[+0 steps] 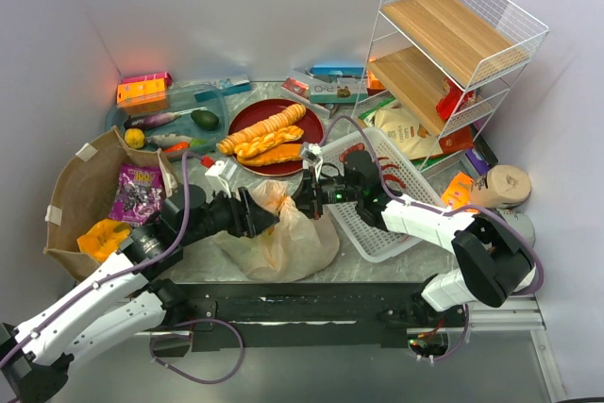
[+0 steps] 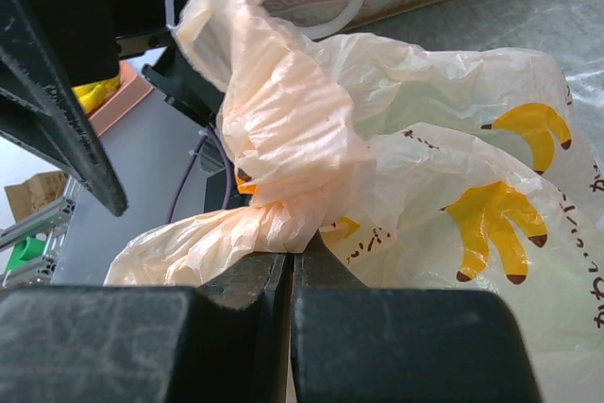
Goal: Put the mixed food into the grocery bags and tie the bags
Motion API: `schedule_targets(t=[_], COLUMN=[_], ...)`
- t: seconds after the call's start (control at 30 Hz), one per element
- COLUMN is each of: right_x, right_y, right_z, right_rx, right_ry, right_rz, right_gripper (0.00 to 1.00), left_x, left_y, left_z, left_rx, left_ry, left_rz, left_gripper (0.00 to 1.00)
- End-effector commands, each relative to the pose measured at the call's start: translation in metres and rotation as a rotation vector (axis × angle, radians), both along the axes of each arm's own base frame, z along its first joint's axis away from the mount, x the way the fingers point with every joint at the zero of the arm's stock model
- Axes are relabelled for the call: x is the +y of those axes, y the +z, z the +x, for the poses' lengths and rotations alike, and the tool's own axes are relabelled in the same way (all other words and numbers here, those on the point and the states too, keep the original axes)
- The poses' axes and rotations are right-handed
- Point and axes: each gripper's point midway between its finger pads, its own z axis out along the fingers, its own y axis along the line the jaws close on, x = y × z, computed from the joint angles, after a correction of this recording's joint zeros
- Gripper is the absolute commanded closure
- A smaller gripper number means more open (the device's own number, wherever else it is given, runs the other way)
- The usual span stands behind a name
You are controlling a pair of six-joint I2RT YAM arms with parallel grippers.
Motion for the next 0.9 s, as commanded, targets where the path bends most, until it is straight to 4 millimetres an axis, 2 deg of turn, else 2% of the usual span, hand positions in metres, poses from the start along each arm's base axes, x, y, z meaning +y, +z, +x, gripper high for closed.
schedule_targets(t=[0.0,0.17,0.27,0.47,0.53,0.57,0.67,0.73,0.77,0.87], right_x=[0.002,0.002,0.002,0.0,-0.001,-0.002,-0.007,-0.013,-0.021,-0.037], right_y=[0.022,0.019,0.018,0.015,0.016,0.014,0.014,0.014,0.013,0.026], right_z=[0.002,0.001,0.0,-0.002,-0.002,-0.001,0.001,0.012,0.009,0.02], right_rx=[-0.067,-0.068,-0.07,-0.084,-0.094,-0.089,-0.09,-0.13,-0.122,-0.213], right_ry=[0.006,0.01,0.007,0.002,-0.004,-0.009,-0.05,-0.12,-0.144,-0.241], right_rz=[0.053,0.047,0.044,0.013,0.008,-0.001,-0.031,-0.075,-0.117,-0.18], right_gripper=[1.0,1.0,1.0,1.0,1.0,1.0,1.0,1.0,1.0,1.0], left_x=[-0.005,-0.005,-0.008,-0.008,-0.009,-0.01,-0.005,0.003,0.01,0.024], left_y=[0.014,0.017,0.017,0.007,0.004,0.004,0.0,-0.007,-0.004,-0.014], left_z=[0.02,0.026,0.029,0.035,0.035,0.035,0.036,0.035,0.035,0.034], left_rx=[-0.035,-0.053,-0.056,-0.042,-0.039,-0.04,-0.044,-0.043,-0.059,-0.059], left_ry=[0.082,0.114,0.12,0.148,0.144,0.139,0.149,0.173,0.194,0.242], left_rz=[-0.076,-0.116,-0.128,-0.123,-0.118,-0.115,-0.078,-0.035,-0.035,0.001], left_gripper=[0.37,0.39,0.46,0.66,0.76,0.86,0.99,0.99,0.99,0.99])
